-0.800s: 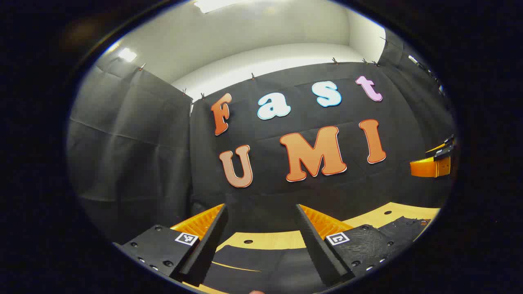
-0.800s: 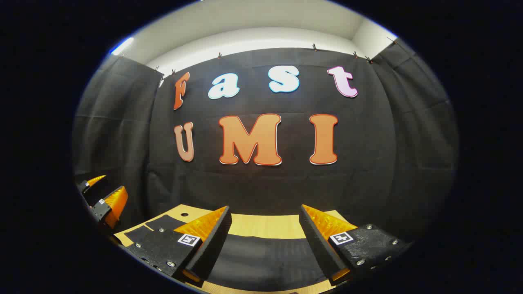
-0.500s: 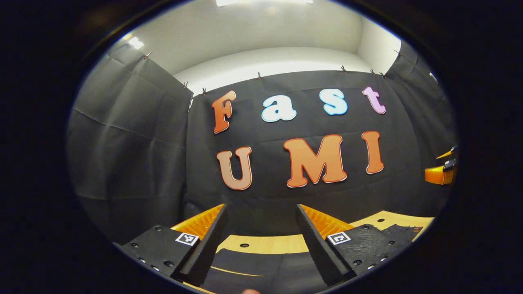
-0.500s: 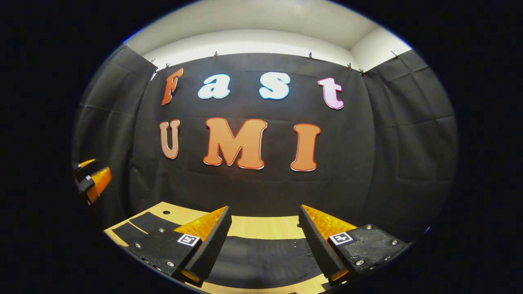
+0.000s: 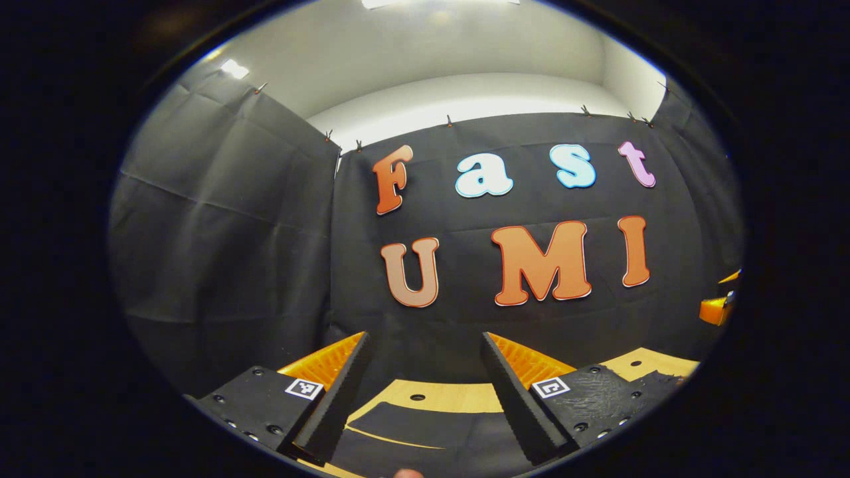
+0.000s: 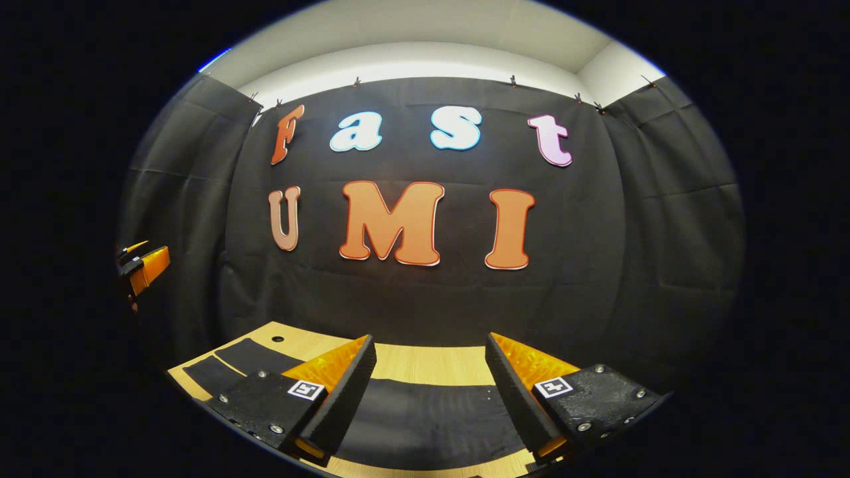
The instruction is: Grasp the waist and the cuffs of the jeans and fold them to make the two legs overlap; first hold the waist and fold one-third of the jeans toward the cuffs, then hold the cuffs and fold the remaining one-third in the same direction to finish folding.
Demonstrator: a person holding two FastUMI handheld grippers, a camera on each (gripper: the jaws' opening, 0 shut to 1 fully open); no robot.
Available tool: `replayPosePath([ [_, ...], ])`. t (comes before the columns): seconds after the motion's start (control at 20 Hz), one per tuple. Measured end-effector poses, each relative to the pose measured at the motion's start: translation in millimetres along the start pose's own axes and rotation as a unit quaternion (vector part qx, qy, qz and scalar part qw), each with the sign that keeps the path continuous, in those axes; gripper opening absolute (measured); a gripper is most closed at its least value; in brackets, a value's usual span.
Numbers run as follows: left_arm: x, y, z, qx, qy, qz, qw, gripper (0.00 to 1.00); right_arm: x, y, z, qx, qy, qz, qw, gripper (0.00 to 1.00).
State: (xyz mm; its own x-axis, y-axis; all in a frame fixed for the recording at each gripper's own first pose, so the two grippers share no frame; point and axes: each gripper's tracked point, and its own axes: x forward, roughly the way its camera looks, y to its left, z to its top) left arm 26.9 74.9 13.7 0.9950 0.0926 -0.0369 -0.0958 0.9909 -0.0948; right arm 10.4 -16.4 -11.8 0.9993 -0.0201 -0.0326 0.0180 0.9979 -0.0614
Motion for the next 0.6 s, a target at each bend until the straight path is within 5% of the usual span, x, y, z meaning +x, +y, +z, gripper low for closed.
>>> replayPosePath([
  [0.25, 20, 23, -85, -0.036, 0.135, 0.051, 0.989, 0.98, 19, -28, -65, 0.018, 0.088, -0.003, 0.996, 0.99],
  [0.6, 18, 66, -195, -0.099, 0.303, 0.132, 0.939, 0.98, 29, -96, -171, 0.107, 0.242, -0.044, 0.963, 0.99],
])
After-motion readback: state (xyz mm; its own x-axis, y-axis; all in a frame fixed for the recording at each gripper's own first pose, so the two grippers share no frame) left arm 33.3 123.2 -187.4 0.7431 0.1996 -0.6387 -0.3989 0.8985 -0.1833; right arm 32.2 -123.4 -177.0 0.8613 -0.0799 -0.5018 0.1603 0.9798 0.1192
